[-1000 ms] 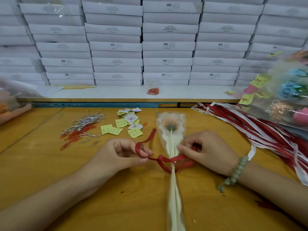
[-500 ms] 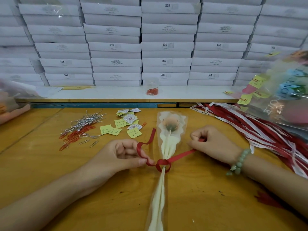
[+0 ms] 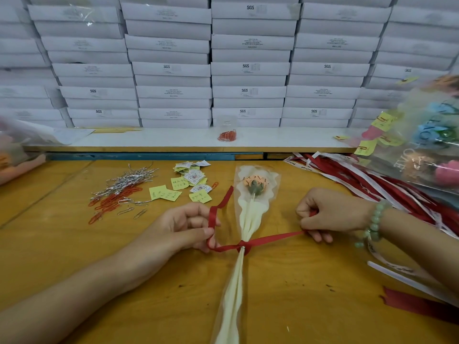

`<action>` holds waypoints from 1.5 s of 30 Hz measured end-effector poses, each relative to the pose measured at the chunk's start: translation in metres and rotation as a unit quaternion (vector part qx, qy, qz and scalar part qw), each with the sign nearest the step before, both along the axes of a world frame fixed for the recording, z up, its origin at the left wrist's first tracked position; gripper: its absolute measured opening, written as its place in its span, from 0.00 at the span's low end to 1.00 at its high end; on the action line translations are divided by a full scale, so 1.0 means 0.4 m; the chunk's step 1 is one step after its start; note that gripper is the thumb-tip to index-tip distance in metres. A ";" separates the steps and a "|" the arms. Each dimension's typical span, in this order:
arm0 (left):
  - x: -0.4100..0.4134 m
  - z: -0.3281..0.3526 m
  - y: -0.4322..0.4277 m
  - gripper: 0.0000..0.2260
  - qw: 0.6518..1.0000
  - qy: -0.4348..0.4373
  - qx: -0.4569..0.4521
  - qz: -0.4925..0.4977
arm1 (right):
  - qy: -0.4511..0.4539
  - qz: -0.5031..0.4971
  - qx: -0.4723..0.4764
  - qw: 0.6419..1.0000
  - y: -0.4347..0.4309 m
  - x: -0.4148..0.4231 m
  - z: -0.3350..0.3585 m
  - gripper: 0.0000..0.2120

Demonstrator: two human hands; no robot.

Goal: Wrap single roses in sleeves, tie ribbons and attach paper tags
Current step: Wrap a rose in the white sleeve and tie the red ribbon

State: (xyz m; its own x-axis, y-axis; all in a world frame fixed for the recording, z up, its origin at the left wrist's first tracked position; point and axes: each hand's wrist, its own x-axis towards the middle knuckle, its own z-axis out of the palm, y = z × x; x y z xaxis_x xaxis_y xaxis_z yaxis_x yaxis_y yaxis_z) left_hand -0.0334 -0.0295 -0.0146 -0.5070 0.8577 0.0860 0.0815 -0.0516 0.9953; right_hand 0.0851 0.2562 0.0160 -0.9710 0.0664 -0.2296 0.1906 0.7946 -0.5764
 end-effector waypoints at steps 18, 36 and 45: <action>0.044 -0.002 -0.004 0.19 0.830 0.536 -0.156 0.004 | 0.276 0.233 0.272 0.892 -0.113 0.022 -0.038 0.16; 0.054 0.036 -0.006 0.06 0.979 0.192 -0.027 -0.068 | 0.192 0.093 0.008 0.977 -0.171 0.069 -0.063 0.03; 0.073 0.025 -0.001 0.13 0.995 0.041 0.014 -0.088 | 0.208 0.092 0.022 0.974 -0.173 0.070 -0.062 0.03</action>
State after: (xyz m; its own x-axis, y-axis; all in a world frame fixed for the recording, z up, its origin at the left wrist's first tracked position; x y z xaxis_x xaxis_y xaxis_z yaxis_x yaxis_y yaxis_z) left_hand -0.0042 -0.0299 -0.0047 -0.3404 0.9291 0.1449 0.1491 -0.0988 0.9839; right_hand 0.1129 0.1868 -0.0086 -0.9757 -0.1159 0.1858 -0.1997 0.8193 -0.5375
